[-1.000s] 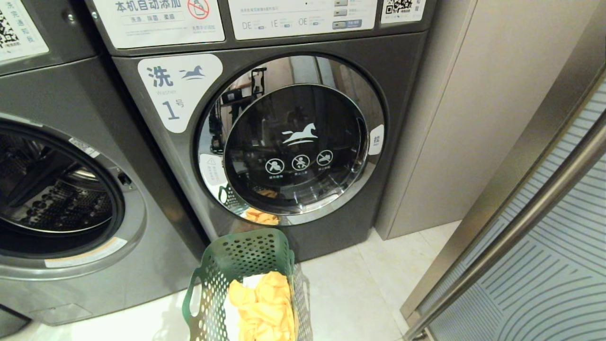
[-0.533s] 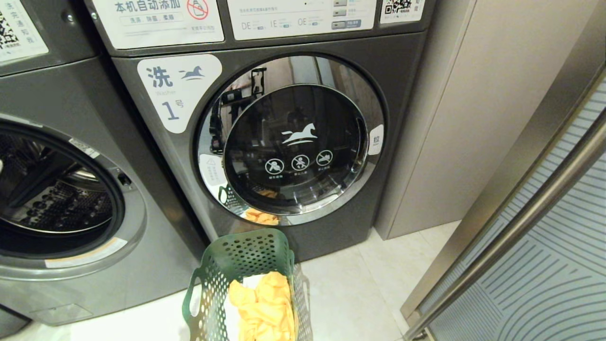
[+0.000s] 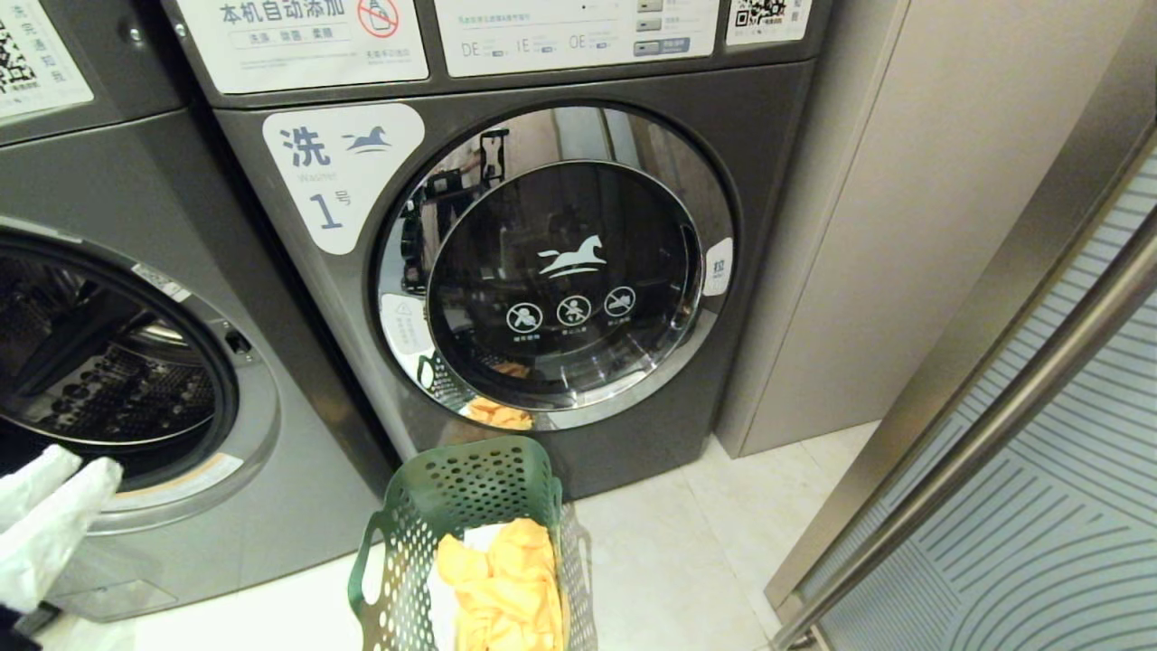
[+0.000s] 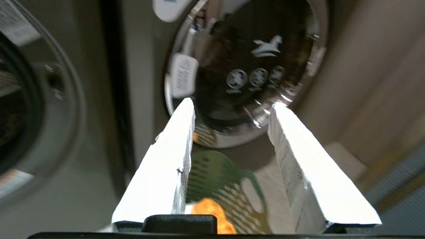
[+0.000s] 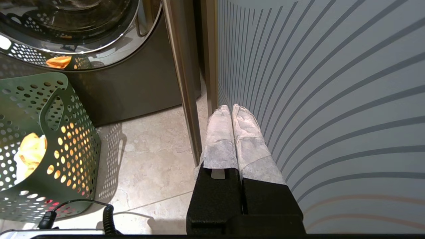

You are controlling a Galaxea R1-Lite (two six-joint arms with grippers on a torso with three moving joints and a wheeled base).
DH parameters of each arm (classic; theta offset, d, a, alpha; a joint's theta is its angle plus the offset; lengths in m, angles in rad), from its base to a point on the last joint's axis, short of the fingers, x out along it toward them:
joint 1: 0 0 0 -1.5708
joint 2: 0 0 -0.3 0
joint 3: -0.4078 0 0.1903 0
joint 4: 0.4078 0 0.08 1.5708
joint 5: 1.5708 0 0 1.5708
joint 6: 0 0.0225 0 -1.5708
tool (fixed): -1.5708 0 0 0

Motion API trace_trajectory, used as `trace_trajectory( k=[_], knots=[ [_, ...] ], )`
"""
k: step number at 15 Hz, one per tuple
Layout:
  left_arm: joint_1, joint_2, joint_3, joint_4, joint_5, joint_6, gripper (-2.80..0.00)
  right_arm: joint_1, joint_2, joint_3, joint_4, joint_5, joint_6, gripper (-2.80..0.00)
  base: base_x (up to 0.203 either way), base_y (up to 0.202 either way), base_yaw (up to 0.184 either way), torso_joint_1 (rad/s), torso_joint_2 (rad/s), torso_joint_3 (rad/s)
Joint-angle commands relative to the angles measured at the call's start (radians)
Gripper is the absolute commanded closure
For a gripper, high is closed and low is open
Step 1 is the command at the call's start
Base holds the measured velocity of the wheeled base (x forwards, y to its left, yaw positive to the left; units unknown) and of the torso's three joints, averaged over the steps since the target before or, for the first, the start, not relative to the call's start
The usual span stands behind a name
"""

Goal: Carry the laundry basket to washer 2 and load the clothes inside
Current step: Place the clothes into the washing machine

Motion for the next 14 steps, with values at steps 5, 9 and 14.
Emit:
trace_trajectory(
  k=[5, 9, 14],
  knots=[
    [-0.182, -0.367, 0.006, 0.448, 0.142, 0.125, 0.0, 0.001, 0.001, 0.0, 0.0, 0.0, 0.002, 0.0, 0.0, 0.0, 0.0, 0.0, 0.0, 0.0],
    [-0.254, -0.684, 0.007, 0.753, 0.266, 0.224, 0.0, 0.001, 0.001, 0.0, 0.0, 0.0, 0.002, 0.0, 0.0, 0.0, 0.0, 0.0, 0.0, 0.0],
    [-0.257, -0.846, 0.007, 0.9, 0.297, 0.226, 0.0, 0.001, 0.001, 0.0, 0.0, 0.0, 0.002, 0.0, 0.0, 0.0, 0.0, 0.0, 0.0, 0.0]
  ],
)
